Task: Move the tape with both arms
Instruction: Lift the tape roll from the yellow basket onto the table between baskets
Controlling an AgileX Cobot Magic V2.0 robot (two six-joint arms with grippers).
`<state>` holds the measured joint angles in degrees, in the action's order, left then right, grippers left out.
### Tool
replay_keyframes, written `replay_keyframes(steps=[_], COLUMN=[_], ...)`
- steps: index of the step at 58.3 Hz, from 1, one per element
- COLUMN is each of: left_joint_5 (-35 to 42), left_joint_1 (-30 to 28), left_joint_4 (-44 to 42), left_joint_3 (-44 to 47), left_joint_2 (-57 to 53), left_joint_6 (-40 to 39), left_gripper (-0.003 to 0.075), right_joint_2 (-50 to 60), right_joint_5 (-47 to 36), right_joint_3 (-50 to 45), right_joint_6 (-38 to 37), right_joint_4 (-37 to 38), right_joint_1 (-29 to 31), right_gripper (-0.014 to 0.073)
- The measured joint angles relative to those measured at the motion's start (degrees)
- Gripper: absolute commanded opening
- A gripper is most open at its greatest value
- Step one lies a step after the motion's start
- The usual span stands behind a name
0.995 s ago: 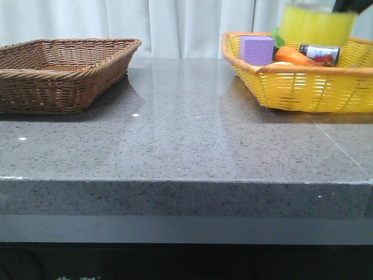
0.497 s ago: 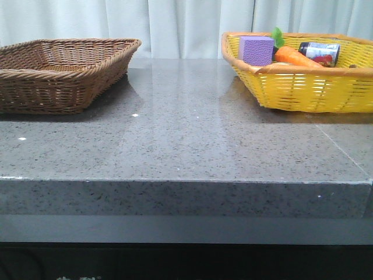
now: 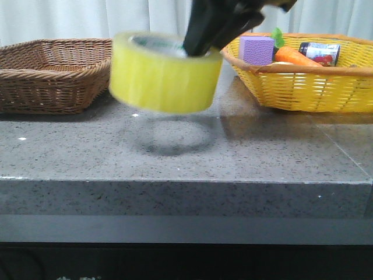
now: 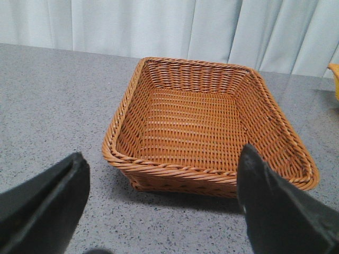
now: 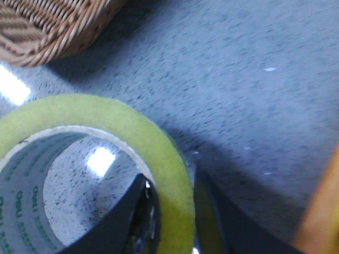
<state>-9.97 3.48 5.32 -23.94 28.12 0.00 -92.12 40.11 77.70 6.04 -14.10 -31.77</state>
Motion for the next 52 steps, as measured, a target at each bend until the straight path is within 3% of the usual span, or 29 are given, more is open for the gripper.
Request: replay_keyframes(steps=[13, 41, 52], left_joint_5=[0.0, -0.04, -0.04], left_joint_1=[0.0, 0.0, 0.0], left_joint_4=[0.0, 0.0, 0.0], left_joint_3=[0.0, 0.0, 0.0], left_joint_2=[0.0, 0.0, 0.0], left_joint_6=[0.0, 0.0, 0.0], left_gripper=[0.0567, 0.0567, 0.0567], right_joint_2=[-3.92, -4.58, -4.04], right_joint_5=[-0.79, -3.28, -4.8], right_joint_3=[-0.09, -0.09, -0.09], right_joint_6=[0.0, 0.0, 0.0], right_joint_4=[-0.02, 2.19, 2.19], right_joint_1=[-1.23, -1.23, -1.23], right_gripper=[0.0121, 0.0374, 0.0366])
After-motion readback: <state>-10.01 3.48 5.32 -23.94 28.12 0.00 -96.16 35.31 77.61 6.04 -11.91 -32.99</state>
